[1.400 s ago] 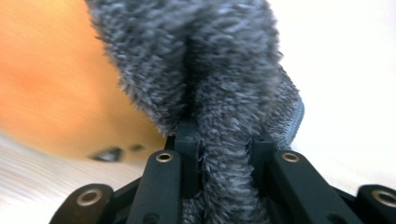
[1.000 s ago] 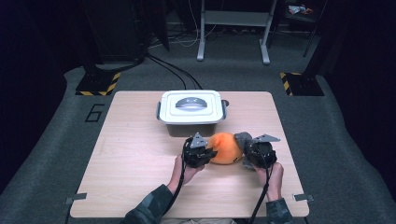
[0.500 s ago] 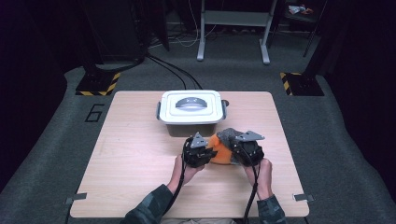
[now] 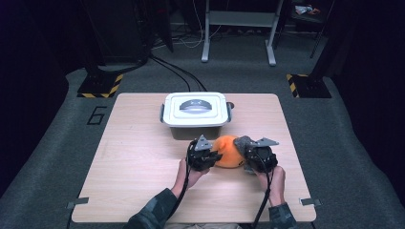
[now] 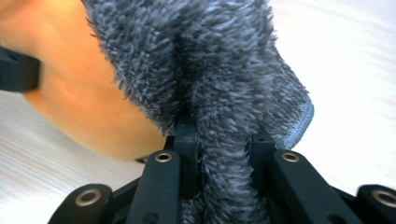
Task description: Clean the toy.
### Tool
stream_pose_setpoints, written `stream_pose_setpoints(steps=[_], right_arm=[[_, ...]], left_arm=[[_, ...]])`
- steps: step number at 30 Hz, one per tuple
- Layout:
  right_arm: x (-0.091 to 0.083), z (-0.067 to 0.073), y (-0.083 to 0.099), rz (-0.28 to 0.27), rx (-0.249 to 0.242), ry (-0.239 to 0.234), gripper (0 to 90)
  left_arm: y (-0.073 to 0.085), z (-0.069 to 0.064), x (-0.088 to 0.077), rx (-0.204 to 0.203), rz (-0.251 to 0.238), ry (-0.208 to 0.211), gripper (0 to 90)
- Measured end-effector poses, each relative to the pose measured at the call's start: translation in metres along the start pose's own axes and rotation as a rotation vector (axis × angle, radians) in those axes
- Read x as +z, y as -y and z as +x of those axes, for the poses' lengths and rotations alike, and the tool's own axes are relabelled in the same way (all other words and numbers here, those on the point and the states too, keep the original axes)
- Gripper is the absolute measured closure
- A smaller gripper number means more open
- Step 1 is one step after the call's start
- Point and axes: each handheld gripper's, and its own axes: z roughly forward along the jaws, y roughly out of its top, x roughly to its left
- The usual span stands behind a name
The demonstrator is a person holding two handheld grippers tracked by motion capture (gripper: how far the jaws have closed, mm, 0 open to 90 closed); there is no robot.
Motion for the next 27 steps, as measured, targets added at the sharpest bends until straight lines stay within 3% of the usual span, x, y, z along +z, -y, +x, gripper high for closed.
stream_pose_setpoints(steps=[7,8,13,17,23,24,26,27], right_arm=[[0.014,-0.013,0.012,0.06,0.032,0.001,72.2],[0.02,-0.015,0.018,0.089,0.056,0.0,72.2],[0.031,-0.018,0.028,0.111,0.057,-0.008,72.2],[0.03,-0.02,0.027,0.128,0.049,-0.009,72.1],[0.008,-0.023,0.017,0.083,0.046,0.026,72.0],[-0.005,-0.021,0.01,0.03,0.042,0.039,71.9],[-0.01,-0.019,0.006,0.012,0.037,0.046,71.9],[-0.017,-0.017,0.0,-0.028,0.016,0.046,71.9]], left_arm=[[0.0,0.0,0.0,0.0,-0.001,0.0,79.7],[0.0,0.0,0.0,0.001,-0.001,0.001,79.7],[0.0,0.0,0.001,0.0,-0.003,0.003,79.6],[-0.001,0.0,0.0,0.003,-0.004,0.003,79.5],[-0.001,0.001,-0.001,0.003,-0.003,0.003,79.4],[-0.001,0.0,-0.001,0.007,-0.004,-0.003,79.4],[-0.001,0.0,0.0,0.006,-0.005,-0.001,79.4],[-0.002,0.0,0.0,0.005,-0.006,-0.002,79.3]])
